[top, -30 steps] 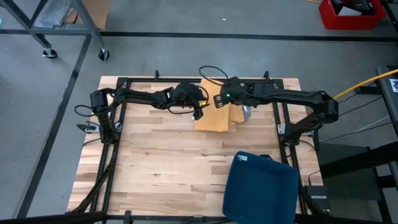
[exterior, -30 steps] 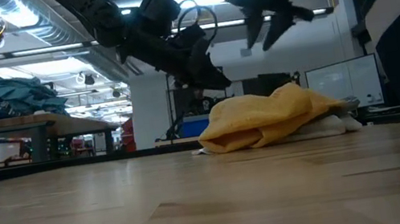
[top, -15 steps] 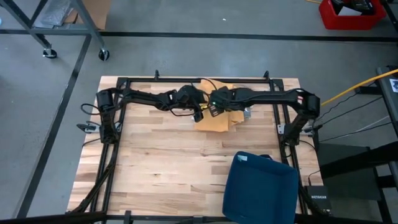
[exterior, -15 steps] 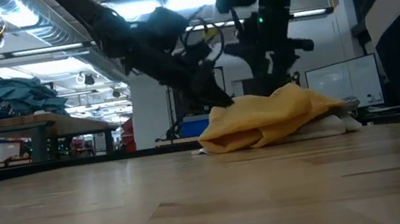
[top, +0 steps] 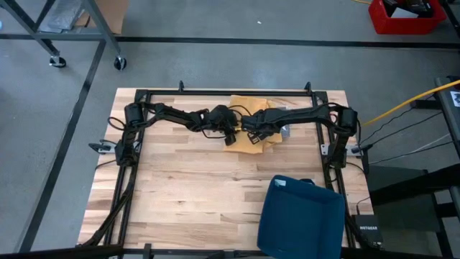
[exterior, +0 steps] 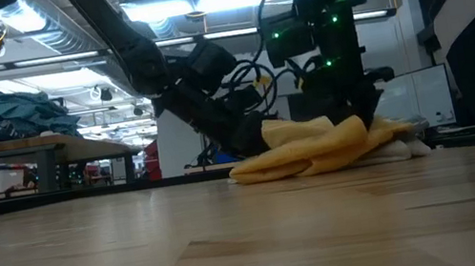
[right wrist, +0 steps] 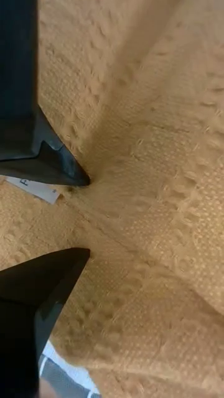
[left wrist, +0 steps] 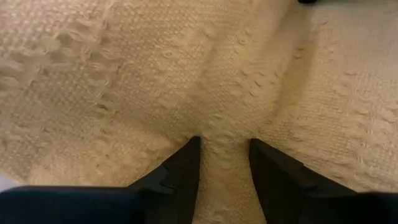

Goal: Fold towel
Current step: Stack the yellow kitchen towel onto the gray kitchen towel, then move the kitchen towels to the center of the table

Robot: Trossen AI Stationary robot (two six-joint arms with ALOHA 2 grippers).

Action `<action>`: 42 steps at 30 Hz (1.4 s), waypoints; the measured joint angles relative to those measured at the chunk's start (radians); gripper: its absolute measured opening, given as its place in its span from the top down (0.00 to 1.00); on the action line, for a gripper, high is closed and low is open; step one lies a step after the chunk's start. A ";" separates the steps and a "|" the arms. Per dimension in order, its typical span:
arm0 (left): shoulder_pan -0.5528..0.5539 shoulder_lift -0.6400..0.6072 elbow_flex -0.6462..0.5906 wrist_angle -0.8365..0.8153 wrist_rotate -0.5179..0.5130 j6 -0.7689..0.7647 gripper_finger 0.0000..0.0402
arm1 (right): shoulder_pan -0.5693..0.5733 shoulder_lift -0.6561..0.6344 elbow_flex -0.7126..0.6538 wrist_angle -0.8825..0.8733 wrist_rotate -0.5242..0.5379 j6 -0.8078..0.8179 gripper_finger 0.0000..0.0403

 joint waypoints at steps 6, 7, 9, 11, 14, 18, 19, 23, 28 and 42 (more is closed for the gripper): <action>0.002 -0.034 -0.004 0.025 -0.003 -0.072 0.67 | 0.000 -0.007 0.025 -0.016 0.020 -0.001 0.56; 0.002 -0.050 -0.004 0.024 -0.003 -0.089 0.67 | 0.000 -0.013 0.036 -0.021 0.030 -0.001 0.56; 0.002 -0.088 -0.004 0.027 -0.001 -0.093 0.67 | 0.000 -0.037 0.058 -0.043 0.049 -0.002 0.56; 0.002 -0.124 -0.003 0.030 0.000 -0.086 0.67 | 0.000 -0.069 0.083 -0.067 0.070 -0.002 0.56; -0.005 -0.175 -0.004 0.040 0.002 -0.055 0.67 | 0.000 -0.117 0.124 -0.098 0.113 -0.002 0.56; -0.012 -0.202 -0.002 0.115 0.004 -0.011 0.67 | 0.000 -0.179 0.176 -0.119 0.158 -0.005 0.56; -0.012 -0.202 -0.002 0.131 0.006 -0.005 0.67 | 0.000 -0.193 0.187 -0.120 0.165 -0.006 0.56; -0.013 -0.191 0.002 0.168 0.010 0.045 0.67 | 0.000 -0.233 0.234 -0.141 0.198 -0.013 0.56; -0.010 -0.149 0.003 0.290 0.003 0.099 0.67 | 0.000 -0.242 0.303 -0.144 0.195 -0.087 0.56; 0.001 0.019 -0.009 0.228 -0.005 -0.160 0.67 | 0.010 -0.260 0.501 -0.125 0.168 -0.208 0.56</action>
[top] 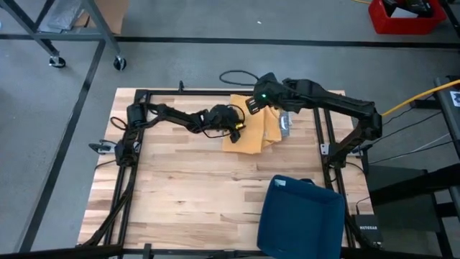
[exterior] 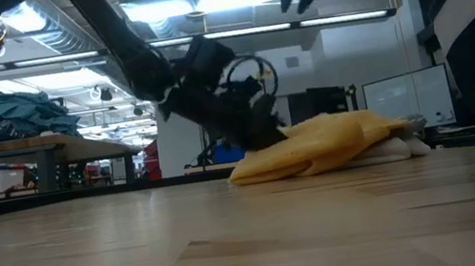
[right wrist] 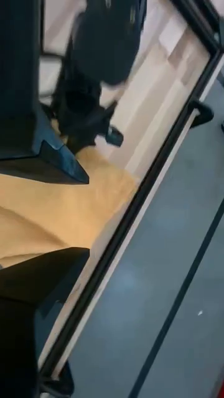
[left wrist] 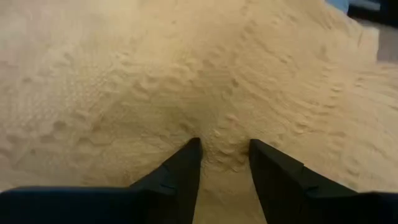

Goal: Fold towel
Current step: Move the kitchen towels to the center of the table

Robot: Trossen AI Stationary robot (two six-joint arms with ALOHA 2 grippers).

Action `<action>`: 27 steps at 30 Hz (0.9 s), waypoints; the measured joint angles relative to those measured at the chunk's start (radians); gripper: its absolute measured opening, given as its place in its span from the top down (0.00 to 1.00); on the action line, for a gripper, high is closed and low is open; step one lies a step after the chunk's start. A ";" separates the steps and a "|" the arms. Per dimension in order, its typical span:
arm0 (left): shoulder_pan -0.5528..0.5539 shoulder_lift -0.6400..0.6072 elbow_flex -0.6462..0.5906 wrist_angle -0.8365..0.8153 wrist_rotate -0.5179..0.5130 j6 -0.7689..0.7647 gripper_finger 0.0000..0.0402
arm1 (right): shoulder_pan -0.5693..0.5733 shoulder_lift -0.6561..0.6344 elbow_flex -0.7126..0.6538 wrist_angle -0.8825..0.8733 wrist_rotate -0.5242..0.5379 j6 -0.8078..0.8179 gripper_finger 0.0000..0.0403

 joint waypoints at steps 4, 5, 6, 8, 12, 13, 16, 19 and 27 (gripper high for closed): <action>0.000 0.030 0.009 0.026 -0.002 -0.035 0.67 | 0.004 0.009 0.069 -0.004 -0.005 -0.047 0.56; 0.000 0.040 0.008 0.022 -0.004 -0.025 0.67 | 0.004 0.009 0.089 -0.003 0.001 -0.063 0.56; -0.005 0.045 0.006 0.023 -0.006 -0.007 0.67 | 0.004 0.006 0.108 -0.002 0.007 -0.083 0.56; -0.011 0.041 0.007 0.005 -0.006 -0.010 0.67 | 0.004 0.005 0.141 -0.005 0.010 -0.120 0.56; -0.021 0.032 0.010 -0.085 0.031 -0.092 0.67 | 0.004 0.007 0.174 -0.007 0.015 -0.187 0.56; -0.022 0.030 0.010 -0.116 0.060 -0.123 0.67 | 0.004 0.008 0.182 -0.009 0.020 -0.197 0.56; -0.022 0.022 0.012 -0.222 0.142 -0.191 0.67 | 0.004 0.007 0.194 -0.014 0.046 -0.224 0.56; -0.025 0.012 0.012 -0.318 0.218 -0.228 0.67 | 0.004 0.008 0.194 -0.017 0.045 -0.237 0.56; -0.027 -0.076 0.009 -0.608 0.322 -0.193 0.67 | 0.004 0.008 0.194 -0.082 0.046 -0.238 0.56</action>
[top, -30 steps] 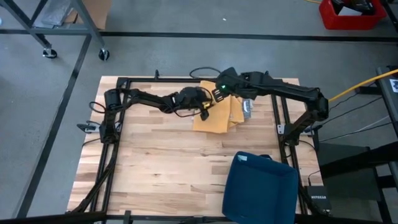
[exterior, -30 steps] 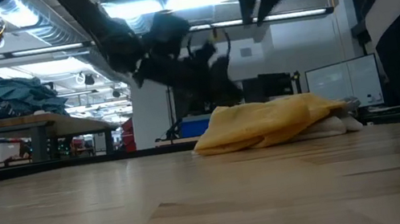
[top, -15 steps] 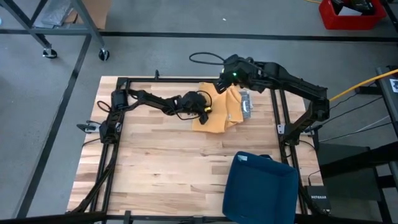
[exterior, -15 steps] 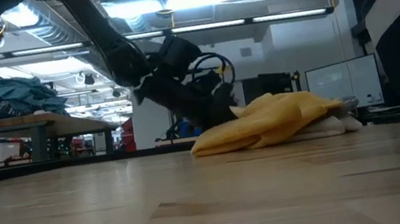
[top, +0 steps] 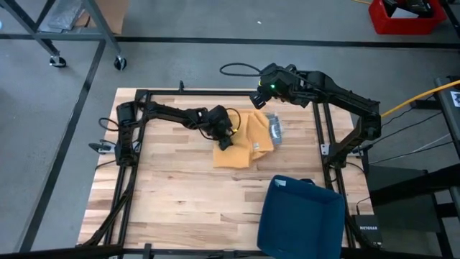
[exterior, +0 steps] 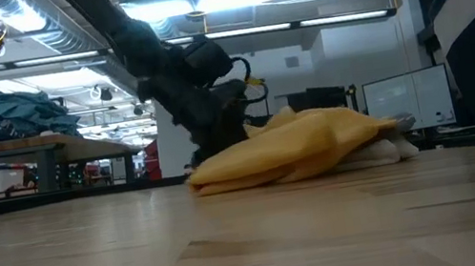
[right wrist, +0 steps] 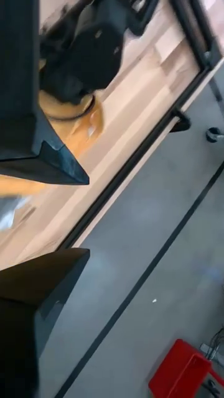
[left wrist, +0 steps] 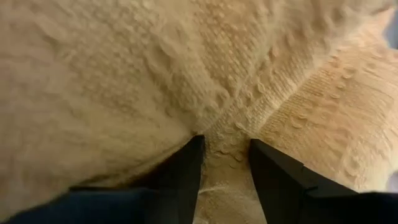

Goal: Fold towel
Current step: Move the kitchen towels to the center of the table

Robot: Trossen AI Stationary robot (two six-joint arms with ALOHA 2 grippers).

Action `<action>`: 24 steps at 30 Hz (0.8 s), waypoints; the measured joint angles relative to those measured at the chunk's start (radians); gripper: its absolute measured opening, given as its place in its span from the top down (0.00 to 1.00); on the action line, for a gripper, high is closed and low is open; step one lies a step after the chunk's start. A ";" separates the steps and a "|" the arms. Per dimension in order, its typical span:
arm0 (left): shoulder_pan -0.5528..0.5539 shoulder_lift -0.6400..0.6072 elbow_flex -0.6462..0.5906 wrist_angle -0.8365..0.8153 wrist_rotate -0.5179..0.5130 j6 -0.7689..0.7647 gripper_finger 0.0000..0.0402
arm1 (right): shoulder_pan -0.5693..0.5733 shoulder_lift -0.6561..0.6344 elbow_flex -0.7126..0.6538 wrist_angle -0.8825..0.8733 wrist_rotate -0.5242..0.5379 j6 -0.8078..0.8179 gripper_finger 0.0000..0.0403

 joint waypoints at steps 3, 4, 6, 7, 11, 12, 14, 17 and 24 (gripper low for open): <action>-0.001 -0.057 -0.001 -0.145 0.001 0.062 0.67 | 0.000 0.000 0.000 -0.035 0.000 0.000 0.56; -0.001 -0.082 -0.001 -0.203 0.000 0.084 0.67 | 0.000 0.001 0.000 -0.043 0.000 0.000 0.56; -0.003 -0.122 -0.004 -0.323 -0.012 0.121 0.67 | 0.000 0.001 0.000 -0.060 0.000 0.000 0.56; -0.003 -0.146 -0.006 -0.393 -0.015 0.141 0.67 | 0.000 0.001 0.000 -0.067 0.000 0.000 0.56; -0.013 -0.226 -0.008 -0.640 -0.096 0.199 0.67 | 0.000 0.001 0.000 -0.107 -0.007 0.000 0.56; -0.020 -0.245 -0.008 -0.689 -0.139 0.206 0.67 | 0.000 0.001 0.000 -0.116 -0.021 0.000 0.56; -0.036 -0.280 -0.013 -0.735 -0.226 0.206 0.67 | 0.000 0.001 -0.001 -0.116 -0.057 0.001 0.56; -0.065 -0.338 -0.024 -0.737 -0.310 0.177 0.67 | 0.000 0.002 -0.001 -0.106 -0.118 0.001 0.56; -0.124 -0.552 -0.031 -0.724 -0.345 0.070 0.67 | 0.000 0.002 -0.016 -0.104 -0.207 -0.002 0.56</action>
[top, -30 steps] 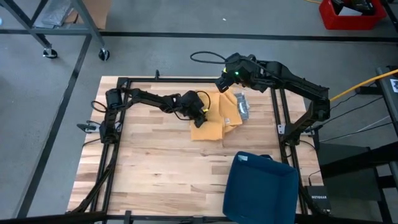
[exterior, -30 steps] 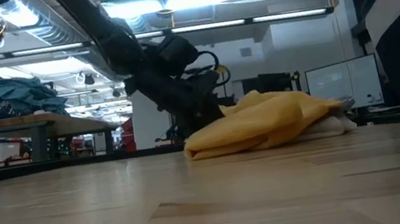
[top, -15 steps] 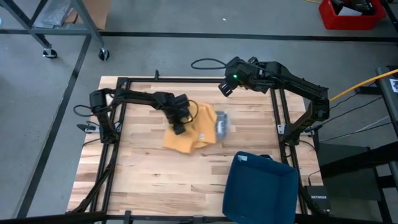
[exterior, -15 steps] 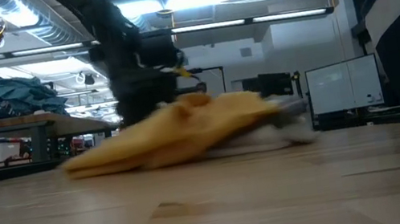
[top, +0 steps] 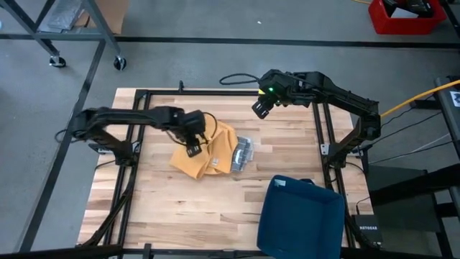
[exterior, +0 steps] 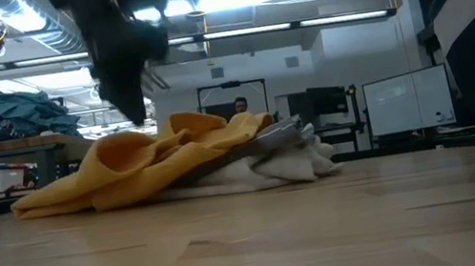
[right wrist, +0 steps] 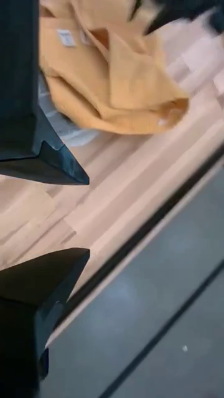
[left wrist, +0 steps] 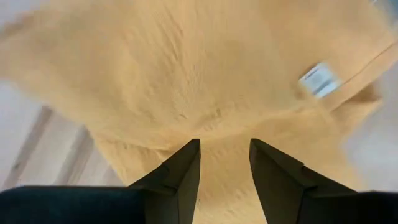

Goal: Fold towel
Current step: Move the kitchen towels to the center of the table, then put the kitchen towels into the blue laundry bin

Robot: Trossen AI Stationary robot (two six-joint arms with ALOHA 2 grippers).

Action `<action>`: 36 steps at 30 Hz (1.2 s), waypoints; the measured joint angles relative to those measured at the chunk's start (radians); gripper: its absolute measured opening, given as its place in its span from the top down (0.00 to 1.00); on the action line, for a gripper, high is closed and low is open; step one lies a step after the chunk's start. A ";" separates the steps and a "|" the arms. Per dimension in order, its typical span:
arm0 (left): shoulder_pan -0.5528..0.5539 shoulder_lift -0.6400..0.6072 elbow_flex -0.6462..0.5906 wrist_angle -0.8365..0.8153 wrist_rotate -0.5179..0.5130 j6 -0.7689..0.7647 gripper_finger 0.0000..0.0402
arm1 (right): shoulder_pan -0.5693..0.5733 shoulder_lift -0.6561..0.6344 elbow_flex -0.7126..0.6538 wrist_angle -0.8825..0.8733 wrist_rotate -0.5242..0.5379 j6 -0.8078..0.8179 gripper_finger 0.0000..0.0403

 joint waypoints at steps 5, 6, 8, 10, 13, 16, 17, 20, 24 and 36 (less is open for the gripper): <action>-0.046 -0.164 0.001 -0.029 -0.077 -0.098 0.67 | 0.000 0.000 -0.061 0.005 -0.149 -0.070 0.56; -0.058 -0.188 0.001 -0.033 -0.089 -0.127 0.67 | 0.000 0.000 -0.081 0.011 -0.191 -0.076 0.56; -0.084 -0.233 0.001 -0.053 -0.106 -0.195 0.67 | 0.000 0.000 -0.127 0.034 -0.257 -0.079 0.56; -0.122 -0.266 0.001 -0.058 -0.115 -0.263 0.67 | 0.000 0.001 -0.178 0.073 -0.289 -0.079 0.56; -0.192 -0.291 0.002 -0.064 -0.153 -0.351 0.67 | 0.000 0.000 -0.255 0.132 -0.295 -0.079 0.56; -0.275 -0.294 0.002 -0.066 -0.258 -0.431 0.67 | -0.001 0.001 -0.325 0.191 -0.292 -0.079 0.56; -0.303 -0.291 0.002 -0.064 -0.300 -0.467 0.67 | -0.001 0.001 -0.344 0.207 -0.292 -0.079 0.56; -0.388 -0.273 0.002 -0.059 -0.420 -0.588 0.67 | -0.001 0.001 -0.387 0.211 -0.324 -0.105 0.56; -0.484 -0.229 0.002 -0.030 -0.482 -0.709 0.67 | 0.000 -0.001 -0.394 0.157 -0.405 -0.168 0.56; -0.636 0.072 0.003 0.199 -0.721 -1.038 0.67 | -0.028 -0.026 -0.394 0.122 -0.412 -0.395 0.56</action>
